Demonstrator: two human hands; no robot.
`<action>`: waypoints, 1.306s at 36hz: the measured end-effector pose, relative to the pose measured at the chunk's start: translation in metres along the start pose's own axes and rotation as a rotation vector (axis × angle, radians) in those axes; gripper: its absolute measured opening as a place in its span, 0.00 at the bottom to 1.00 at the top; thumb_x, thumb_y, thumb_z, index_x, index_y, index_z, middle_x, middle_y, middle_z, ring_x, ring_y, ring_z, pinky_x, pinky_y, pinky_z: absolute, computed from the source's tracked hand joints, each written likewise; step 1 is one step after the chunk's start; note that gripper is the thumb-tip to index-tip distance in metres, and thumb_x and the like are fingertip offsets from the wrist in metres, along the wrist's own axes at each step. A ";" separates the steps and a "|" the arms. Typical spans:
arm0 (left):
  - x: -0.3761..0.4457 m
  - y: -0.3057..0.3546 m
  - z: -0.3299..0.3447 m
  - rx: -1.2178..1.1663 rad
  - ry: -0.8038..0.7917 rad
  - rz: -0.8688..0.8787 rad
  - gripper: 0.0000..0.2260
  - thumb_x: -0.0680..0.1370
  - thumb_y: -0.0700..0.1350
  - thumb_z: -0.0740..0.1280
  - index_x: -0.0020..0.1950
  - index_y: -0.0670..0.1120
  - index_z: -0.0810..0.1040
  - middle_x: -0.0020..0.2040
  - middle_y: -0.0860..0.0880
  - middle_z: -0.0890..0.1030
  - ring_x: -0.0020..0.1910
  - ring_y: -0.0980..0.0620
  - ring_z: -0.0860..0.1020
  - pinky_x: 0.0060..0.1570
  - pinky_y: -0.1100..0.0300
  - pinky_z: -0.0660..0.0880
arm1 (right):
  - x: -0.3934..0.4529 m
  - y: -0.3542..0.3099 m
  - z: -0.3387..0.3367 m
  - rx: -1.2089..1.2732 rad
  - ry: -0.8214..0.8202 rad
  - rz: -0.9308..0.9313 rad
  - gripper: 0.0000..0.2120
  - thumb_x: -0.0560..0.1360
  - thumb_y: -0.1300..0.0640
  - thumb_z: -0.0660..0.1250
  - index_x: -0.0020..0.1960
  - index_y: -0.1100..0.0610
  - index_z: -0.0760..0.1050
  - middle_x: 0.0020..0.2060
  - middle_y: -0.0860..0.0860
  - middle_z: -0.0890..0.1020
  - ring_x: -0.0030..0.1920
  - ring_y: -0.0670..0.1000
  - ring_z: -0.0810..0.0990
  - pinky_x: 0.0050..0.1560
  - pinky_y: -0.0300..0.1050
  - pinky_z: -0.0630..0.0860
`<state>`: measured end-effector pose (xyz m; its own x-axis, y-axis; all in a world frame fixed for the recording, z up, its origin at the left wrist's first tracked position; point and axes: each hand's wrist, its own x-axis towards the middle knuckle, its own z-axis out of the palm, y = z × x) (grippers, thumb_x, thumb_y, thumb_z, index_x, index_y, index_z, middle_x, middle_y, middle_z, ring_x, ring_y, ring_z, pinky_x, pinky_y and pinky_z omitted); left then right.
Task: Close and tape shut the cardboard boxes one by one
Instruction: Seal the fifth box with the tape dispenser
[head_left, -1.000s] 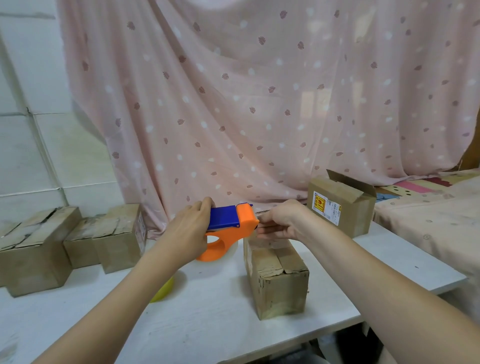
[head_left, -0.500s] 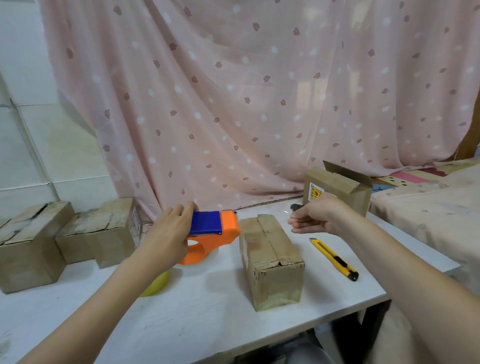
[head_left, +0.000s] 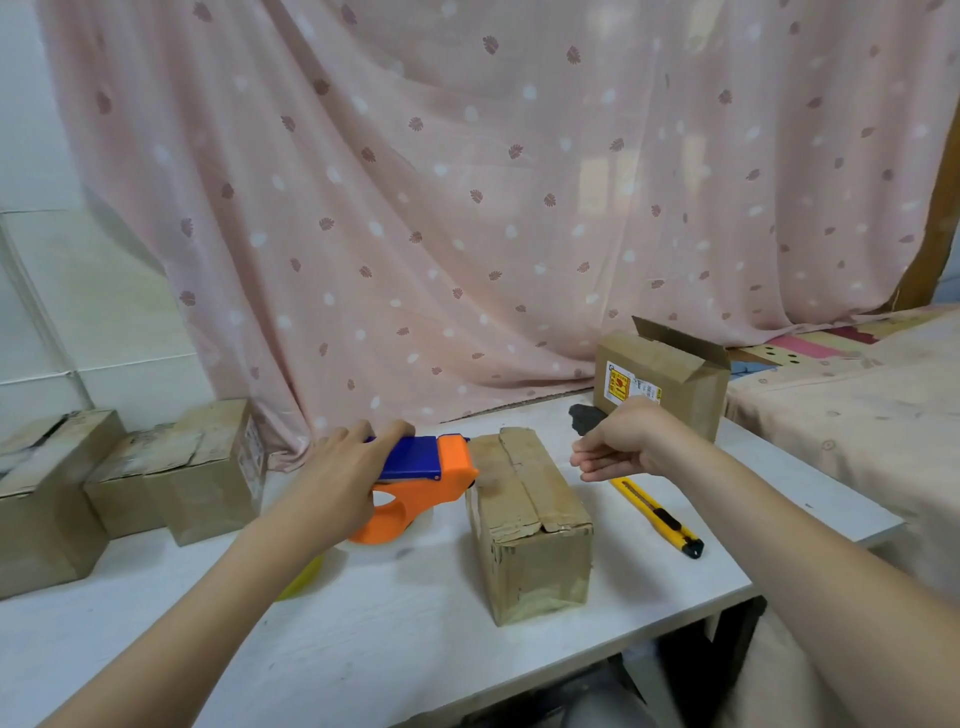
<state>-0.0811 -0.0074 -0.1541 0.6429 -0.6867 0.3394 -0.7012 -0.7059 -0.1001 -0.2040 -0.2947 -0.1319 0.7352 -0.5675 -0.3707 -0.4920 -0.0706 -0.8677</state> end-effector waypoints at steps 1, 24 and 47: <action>0.000 0.000 0.001 0.005 -0.006 -0.001 0.32 0.74 0.33 0.59 0.74 0.57 0.61 0.55 0.49 0.72 0.47 0.49 0.67 0.42 0.57 0.60 | 0.001 0.000 0.001 -0.007 -0.002 0.001 0.07 0.77 0.68 0.71 0.50 0.72 0.79 0.38 0.62 0.86 0.31 0.54 0.84 0.32 0.47 0.84; -0.004 0.009 0.024 0.112 -0.105 -0.046 0.34 0.75 0.36 0.62 0.77 0.56 0.55 0.60 0.47 0.70 0.48 0.49 0.64 0.48 0.58 0.61 | 0.009 0.031 0.039 -0.487 0.179 -0.136 0.18 0.78 0.49 0.70 0.42 0.64 0.74 0.41 0.56 0.83 0.31 0.58 0.82 0.35 0.49 0.82; -0.011 -0.001 0.036 0.010 -0.014 -0.029 0.36 0.69 0.34 0.67 0.75 0.56 0.65 0.49 0.47 0.73 0.43 0.46 0.69 0.43 0.57 0.66 | -0.053 0.044 0.092 -1.102 0.077 -0.683 0.25 0.86 0.46 0.43 0.80 0.53 0.58 0.79 0.49 0.60 0.79 0.48 0.54 0.74 0.44 0.58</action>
<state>-0.0764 -0.0053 -0.1918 0.6676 -0.6679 0.3288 -0.6788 -0.7276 -0.0998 -0.2217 -0.1926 -0.1810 0.9776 -0.1915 0.0877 -0.1792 -0.9750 -0.1315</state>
